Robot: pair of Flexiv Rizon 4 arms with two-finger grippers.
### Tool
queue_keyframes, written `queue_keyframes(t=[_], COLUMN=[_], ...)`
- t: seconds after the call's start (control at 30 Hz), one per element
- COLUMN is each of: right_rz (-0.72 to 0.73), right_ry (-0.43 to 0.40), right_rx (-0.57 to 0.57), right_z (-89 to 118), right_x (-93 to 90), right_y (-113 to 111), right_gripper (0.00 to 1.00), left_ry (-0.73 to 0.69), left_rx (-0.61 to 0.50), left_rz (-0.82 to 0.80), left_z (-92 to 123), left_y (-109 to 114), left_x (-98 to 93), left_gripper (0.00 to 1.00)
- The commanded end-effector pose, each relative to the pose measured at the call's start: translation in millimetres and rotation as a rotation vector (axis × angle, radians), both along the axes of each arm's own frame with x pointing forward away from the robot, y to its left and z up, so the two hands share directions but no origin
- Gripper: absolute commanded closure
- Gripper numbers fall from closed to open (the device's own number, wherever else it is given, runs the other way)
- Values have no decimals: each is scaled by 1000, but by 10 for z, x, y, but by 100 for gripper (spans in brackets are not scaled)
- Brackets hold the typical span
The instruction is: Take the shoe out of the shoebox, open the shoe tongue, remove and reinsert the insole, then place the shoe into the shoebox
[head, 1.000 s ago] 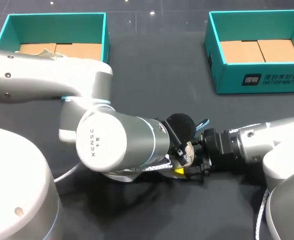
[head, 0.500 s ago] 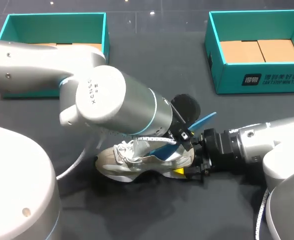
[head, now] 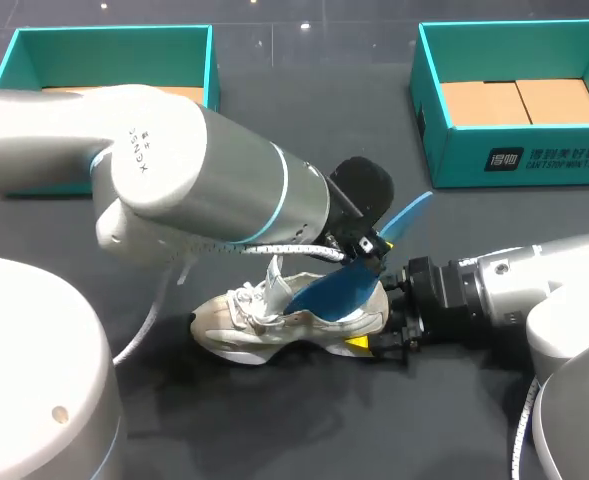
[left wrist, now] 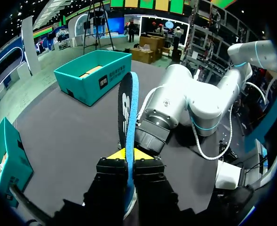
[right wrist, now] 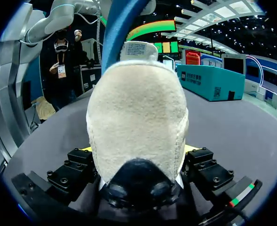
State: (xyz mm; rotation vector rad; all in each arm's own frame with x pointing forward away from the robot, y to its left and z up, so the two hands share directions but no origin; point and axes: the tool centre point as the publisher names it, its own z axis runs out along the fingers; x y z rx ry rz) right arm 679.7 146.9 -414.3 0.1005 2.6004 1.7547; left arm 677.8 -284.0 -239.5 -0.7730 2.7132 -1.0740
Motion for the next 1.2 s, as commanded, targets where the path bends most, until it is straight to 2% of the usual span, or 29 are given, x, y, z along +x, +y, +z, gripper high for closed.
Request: queue_keyframes(t=[0.03, 0.6, 0.63, 1.17, 1.2], right_rz=[-1, -1, -1, -1, -1], right_ry=[1, 1, 1, 1, 1], right_rx=[-6, -6, -6, -6, -6], right_z=[5, 5, 5, 5, 5], right_x=[-17, -17, -17, -17, -17], right_y=[7, 7, 7, 7, 7], right_gripper=[100, 100, 100, 100, 100], left_ry=[37, 157, 175, 175, 175], left_rx=[-35, -248, -265, -265, -307], left_rz=[-25, -158, -172, -172, -180], left_z=[158, 861, 958, 958, 993], left_y=[132, 331, 361, 361, 394], left_x=[39, 0, 9, 9, -20], left_gripper=[100, 100, 100, 100, 100])
